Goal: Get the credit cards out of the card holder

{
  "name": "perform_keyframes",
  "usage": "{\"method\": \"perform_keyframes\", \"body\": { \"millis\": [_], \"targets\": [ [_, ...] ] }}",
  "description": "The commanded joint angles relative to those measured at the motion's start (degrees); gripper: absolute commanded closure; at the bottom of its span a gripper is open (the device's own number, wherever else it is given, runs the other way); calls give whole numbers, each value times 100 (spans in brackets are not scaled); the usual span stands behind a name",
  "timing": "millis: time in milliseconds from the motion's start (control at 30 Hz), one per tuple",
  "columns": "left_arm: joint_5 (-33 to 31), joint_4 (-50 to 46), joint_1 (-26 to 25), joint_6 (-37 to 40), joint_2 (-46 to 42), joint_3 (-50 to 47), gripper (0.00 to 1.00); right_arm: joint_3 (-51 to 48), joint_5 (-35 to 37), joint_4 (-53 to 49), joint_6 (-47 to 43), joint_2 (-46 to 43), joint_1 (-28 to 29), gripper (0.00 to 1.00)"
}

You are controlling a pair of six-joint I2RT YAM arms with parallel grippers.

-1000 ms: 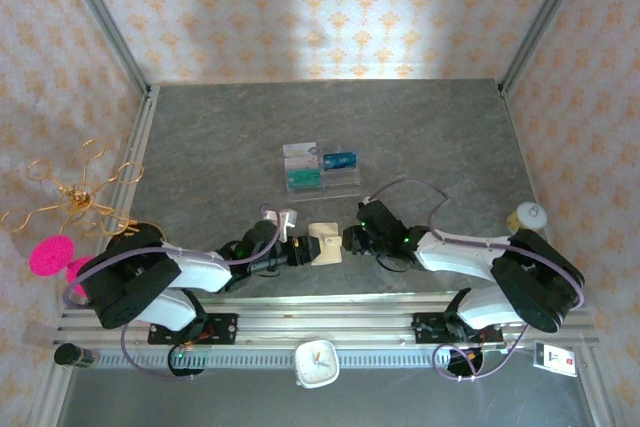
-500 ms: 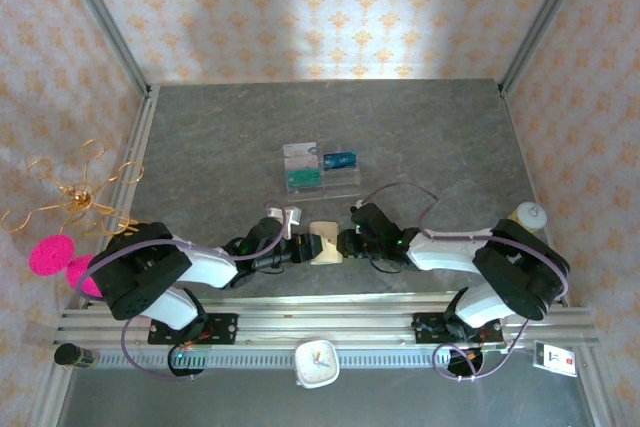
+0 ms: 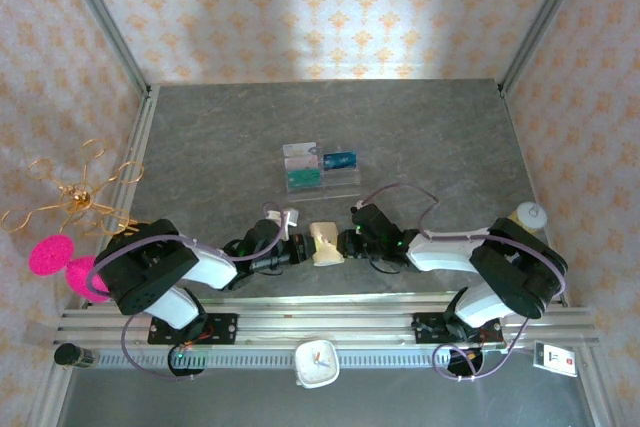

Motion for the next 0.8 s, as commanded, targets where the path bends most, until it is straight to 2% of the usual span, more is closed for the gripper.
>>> {"method": "perform_keyframes", "body": {
  "millis": [0, 67, 167, 233, 467, 767],
  "targets": [
    [433, 495, -130, -40, -125, 83, 100, 201, -54, -234, -41, -104, 86, 83],
    [334, 319, -137, -101, -333, 73, 100, 287, 186, -554, -101, -430, 86, 74],
    [125, 9, -130, -212, -667, 37, 100, 399, 540, -875, -119, -931, 86, 50],
    [-19, -225, -165, -267, -834, 46, 100, 506, 672, -973, -45, -1070, 86, 44],
    [-661, -1021, -358, -264, -1325, 261, 100, 1129, 1319, -1008, 125, -1021, 578, 32],
    [-1286, -1512, -446, -336, -1913, 308, 100, 1630, 1813, -1661, 130, -373, 785, 38]
  ]
}}
